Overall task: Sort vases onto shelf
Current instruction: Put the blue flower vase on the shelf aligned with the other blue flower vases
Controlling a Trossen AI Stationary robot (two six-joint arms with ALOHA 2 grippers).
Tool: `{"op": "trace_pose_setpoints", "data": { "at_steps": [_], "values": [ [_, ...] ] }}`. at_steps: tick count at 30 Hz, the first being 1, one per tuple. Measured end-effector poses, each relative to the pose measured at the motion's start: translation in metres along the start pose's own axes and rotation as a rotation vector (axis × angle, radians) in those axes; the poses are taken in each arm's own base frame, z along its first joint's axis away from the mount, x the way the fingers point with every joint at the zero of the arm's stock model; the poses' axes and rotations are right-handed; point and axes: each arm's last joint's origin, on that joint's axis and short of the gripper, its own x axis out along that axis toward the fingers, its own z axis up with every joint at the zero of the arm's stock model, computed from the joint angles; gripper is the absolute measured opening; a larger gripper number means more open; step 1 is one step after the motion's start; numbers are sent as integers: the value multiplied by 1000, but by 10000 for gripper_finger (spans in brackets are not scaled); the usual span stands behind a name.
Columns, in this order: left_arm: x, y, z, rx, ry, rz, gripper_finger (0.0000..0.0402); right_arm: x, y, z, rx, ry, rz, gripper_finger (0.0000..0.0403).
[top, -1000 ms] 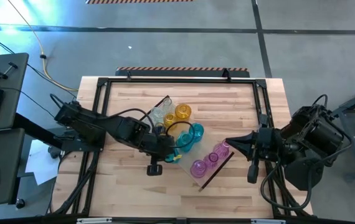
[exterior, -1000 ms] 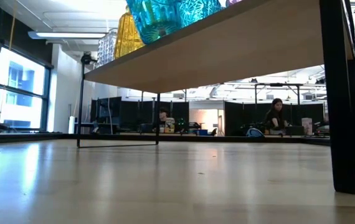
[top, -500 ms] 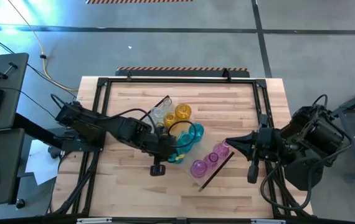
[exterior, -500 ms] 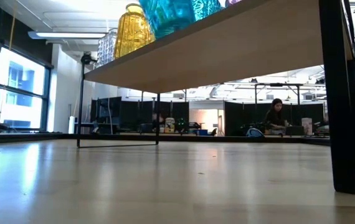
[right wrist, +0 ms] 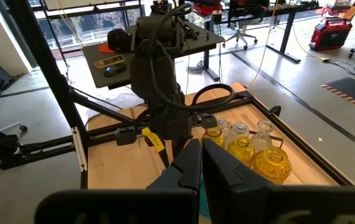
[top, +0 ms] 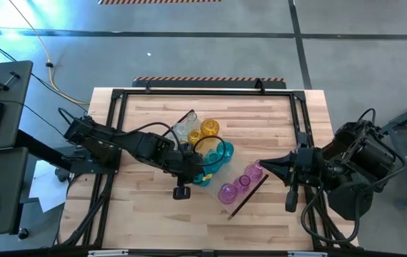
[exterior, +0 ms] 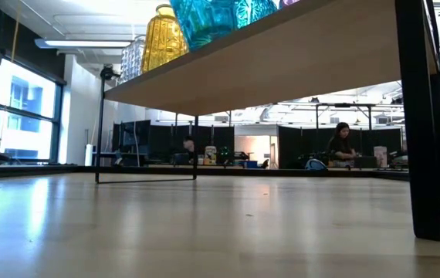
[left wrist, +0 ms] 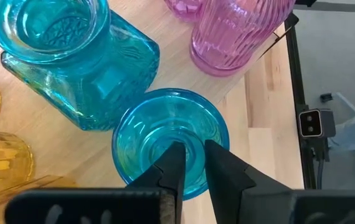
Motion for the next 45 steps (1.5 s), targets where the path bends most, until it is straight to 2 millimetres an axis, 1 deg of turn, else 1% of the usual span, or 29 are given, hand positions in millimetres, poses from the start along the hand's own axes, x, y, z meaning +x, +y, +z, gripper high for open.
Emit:
{"op": "trace_pose_setpoints", "data": {
  "at_steps": [15, 20, 26, 33, 40, 45],
  "values": [
    [-1, 1, 0, -18, -12, 23, 104, 0, 0, 0, 3, -1, -1, 0],
    [-1, 1, 0, -17, -11, 23, 117, 0, 0, 0, 2, -2, -2, 0],
    [-1, 1, 1, -19, -14, 23, 124, 0, 0, 0, -3, -2, -3, 0],
    [-1, 1, 6, -18, -66, 10, 125, 0, 0, 0, -2, -2, -2, 0],
    [-1, 1, 6, -18, -69, 10, 125, -1, 1, 0, 0, -1, 4, 0],
    [-10, 1, 8, -19, -81, 5, 125, -3, 1, -1, -1, -4, 7, 0]
  ]
}}
